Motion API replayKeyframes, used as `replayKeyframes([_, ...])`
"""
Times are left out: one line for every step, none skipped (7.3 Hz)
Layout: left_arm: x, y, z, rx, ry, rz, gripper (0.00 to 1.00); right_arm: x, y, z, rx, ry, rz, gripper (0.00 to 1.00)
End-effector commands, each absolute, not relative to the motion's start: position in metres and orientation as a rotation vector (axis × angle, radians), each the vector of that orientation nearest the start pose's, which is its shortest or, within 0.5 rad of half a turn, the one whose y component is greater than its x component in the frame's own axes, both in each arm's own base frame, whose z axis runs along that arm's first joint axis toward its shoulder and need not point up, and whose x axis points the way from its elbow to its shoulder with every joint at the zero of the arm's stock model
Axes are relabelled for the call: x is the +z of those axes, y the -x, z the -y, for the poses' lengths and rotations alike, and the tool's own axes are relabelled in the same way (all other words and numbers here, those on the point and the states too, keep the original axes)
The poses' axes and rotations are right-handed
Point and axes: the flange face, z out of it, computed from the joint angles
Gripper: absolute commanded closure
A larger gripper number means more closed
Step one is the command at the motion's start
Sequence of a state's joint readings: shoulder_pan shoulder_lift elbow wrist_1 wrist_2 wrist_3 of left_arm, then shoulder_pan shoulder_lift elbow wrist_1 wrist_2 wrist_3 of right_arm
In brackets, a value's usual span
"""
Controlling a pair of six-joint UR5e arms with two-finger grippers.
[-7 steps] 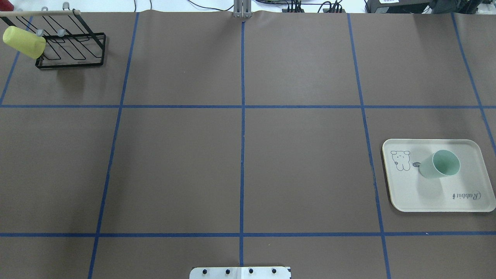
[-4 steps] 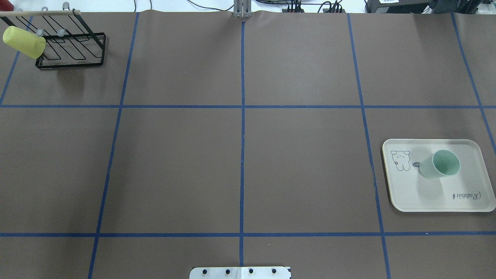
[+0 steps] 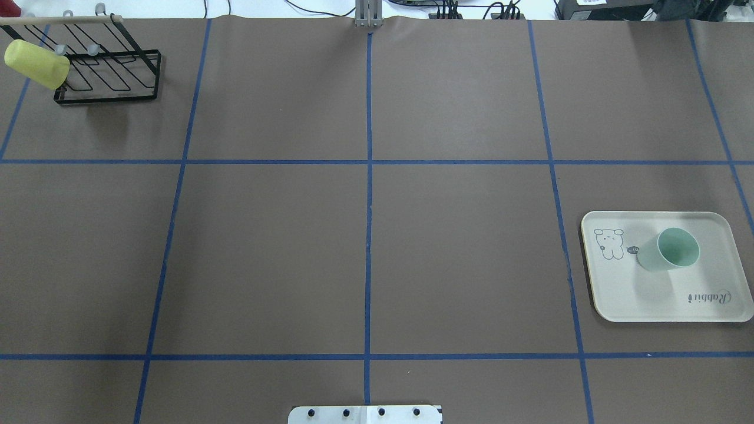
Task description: Left arm grabs green cup and hands to right arm on tray
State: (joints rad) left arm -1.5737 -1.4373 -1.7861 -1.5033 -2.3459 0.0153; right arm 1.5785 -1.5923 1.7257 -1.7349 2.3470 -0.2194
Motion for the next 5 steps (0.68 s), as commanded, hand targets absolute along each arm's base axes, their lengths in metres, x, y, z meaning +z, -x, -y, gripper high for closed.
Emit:
replayKeyframes([0.6216, 0.0642, 0.4356, 0.018, -0.020, -0.776, 0.00, 0.6093, -0.0672, 0.4766, -0.189, -0.059, 0.776, 0.01])
replayKeyframes([0.6230, 0.0642, 0.4356, 0.018, -0.018, -0.776, 0.00, 0.6093, -0.0672, 0.4766, -0.189, -0.059, 0.776, 0.01])
replayKeyframes([0.6249, 0.0642, 0.4356, 0.017, -0.017, -0.776, 0.00, 0.6093, -0.0672, 0.4766, -0.189, -0.059, 0.776, 0.01])
replayKeyframes([0.6249, 0.0642, 0.4363, 0.018, -0.018, -0.776, 0.00, 0.6093, -0.0672, 0.4766, -0.189, -0.059, 0.776, 0.01])
replayKeyframes([0.6250, 0.0642, 0.4356, 0.017, -0.017, -0.776, 0.00, 0.6092, -0.0671, 0.4766, -0.189, -0.059, 0.777, 0.01])
